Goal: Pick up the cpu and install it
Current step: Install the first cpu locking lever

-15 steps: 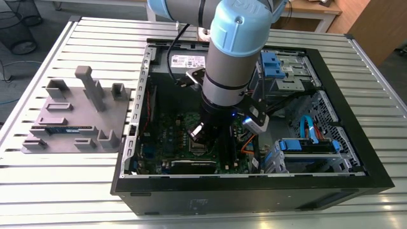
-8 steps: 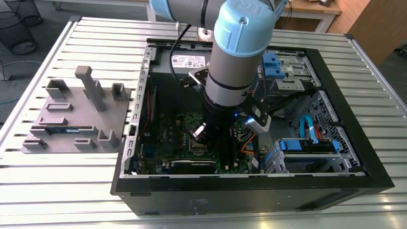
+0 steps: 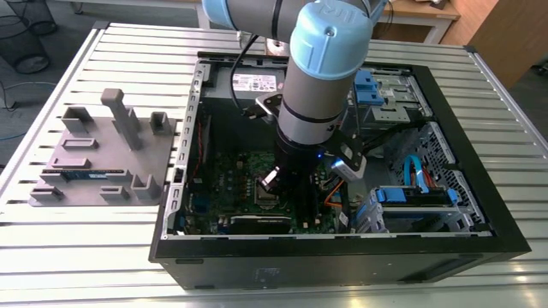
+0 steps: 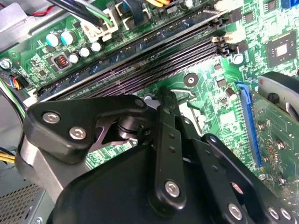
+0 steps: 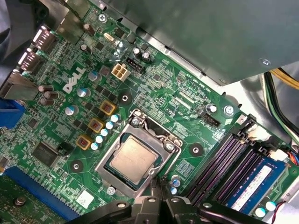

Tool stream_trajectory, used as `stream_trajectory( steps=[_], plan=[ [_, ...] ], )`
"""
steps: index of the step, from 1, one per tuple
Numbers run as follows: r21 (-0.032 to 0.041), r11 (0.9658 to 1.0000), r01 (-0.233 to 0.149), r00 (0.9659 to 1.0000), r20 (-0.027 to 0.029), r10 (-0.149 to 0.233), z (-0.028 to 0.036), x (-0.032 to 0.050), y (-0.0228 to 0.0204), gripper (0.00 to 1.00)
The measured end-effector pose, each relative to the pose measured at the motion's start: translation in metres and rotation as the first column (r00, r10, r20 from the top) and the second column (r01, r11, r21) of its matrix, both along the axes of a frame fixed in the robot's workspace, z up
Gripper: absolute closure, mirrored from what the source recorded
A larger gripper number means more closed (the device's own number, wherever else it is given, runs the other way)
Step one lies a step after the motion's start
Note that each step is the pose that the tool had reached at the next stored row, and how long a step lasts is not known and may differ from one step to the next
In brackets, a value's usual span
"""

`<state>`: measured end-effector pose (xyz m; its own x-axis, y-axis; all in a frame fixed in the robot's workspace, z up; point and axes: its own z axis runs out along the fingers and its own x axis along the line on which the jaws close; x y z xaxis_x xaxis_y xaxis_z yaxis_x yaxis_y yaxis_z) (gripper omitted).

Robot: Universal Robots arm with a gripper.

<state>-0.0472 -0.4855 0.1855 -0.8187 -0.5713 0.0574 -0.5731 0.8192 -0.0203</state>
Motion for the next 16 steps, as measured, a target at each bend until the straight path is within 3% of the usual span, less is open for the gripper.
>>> stream_trajectory(
  steps=[8, 16],
  plan=[
    [0.0067, 1.0, 0.0, 1.0, 0.0005, 0.0, 0.0033, -0.0002, -0.0015, 0.89],
    [0.0067, 1.0, 0.0, 1.0, 0.0001, 0.0, 0.0231, -0.0002, -0.0017, 0.89]
  ],
)
